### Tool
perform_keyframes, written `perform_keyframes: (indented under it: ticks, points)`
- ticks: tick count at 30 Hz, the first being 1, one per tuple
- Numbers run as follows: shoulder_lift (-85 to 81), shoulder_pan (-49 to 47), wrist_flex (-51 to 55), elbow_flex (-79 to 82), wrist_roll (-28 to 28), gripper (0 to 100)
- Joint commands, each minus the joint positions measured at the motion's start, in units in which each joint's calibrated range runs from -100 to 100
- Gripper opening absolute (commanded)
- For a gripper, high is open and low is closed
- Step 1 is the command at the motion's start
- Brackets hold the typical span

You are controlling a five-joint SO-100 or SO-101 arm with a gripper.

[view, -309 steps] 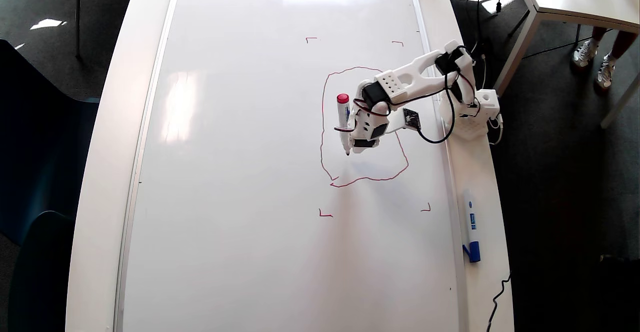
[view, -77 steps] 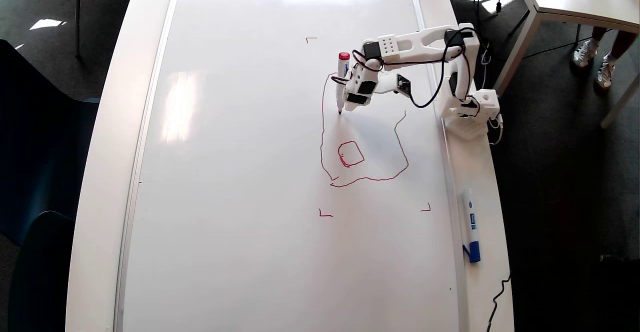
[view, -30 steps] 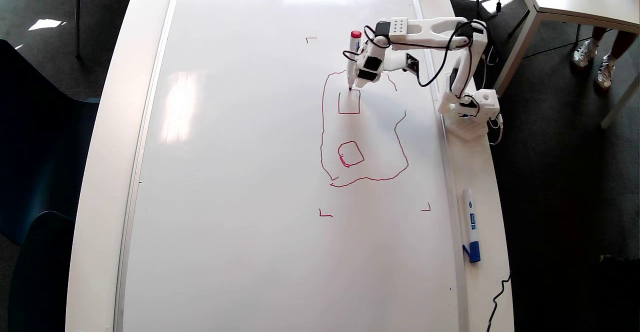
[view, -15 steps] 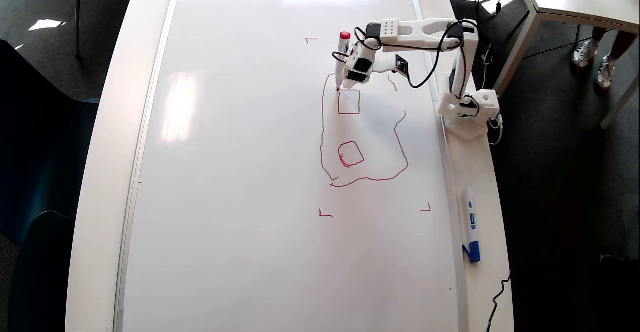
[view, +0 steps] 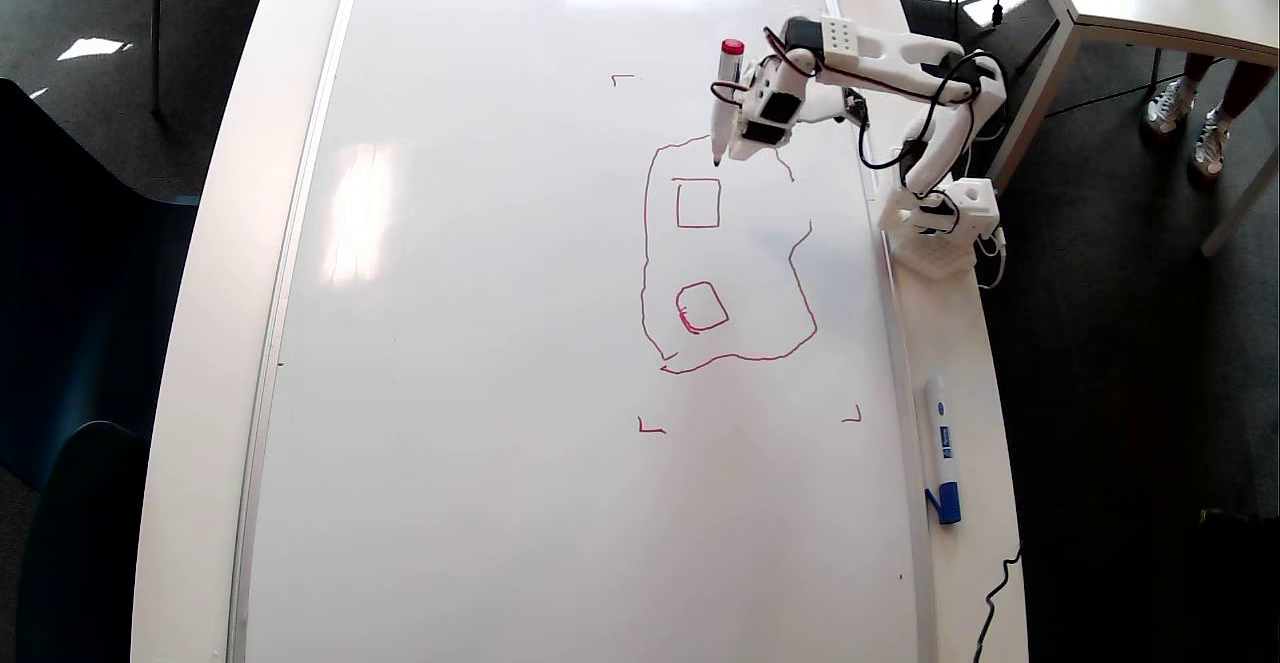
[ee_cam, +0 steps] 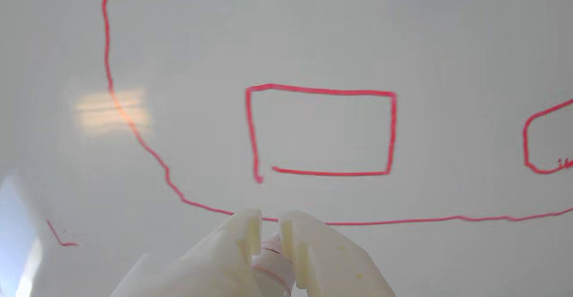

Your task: Draw on a whiteboard a robot head using a pen attached to the gripper

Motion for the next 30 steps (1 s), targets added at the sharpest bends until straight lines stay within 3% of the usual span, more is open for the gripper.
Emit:
perform_keyframes:
  ticks: [1, 7, 14, 30]
  points:
    - [-6.1, -4.1, 0.9, 7.0, -2.5, 1]
    - [-5.1, -10.3, -5.3, 11.5, -6.5, 1]
    - [-1.3, -15.2, -5.7, 11.9, -9.6, 1]
    - [3.4, -17.8, -5.8, 14.6, -10.4, 1]
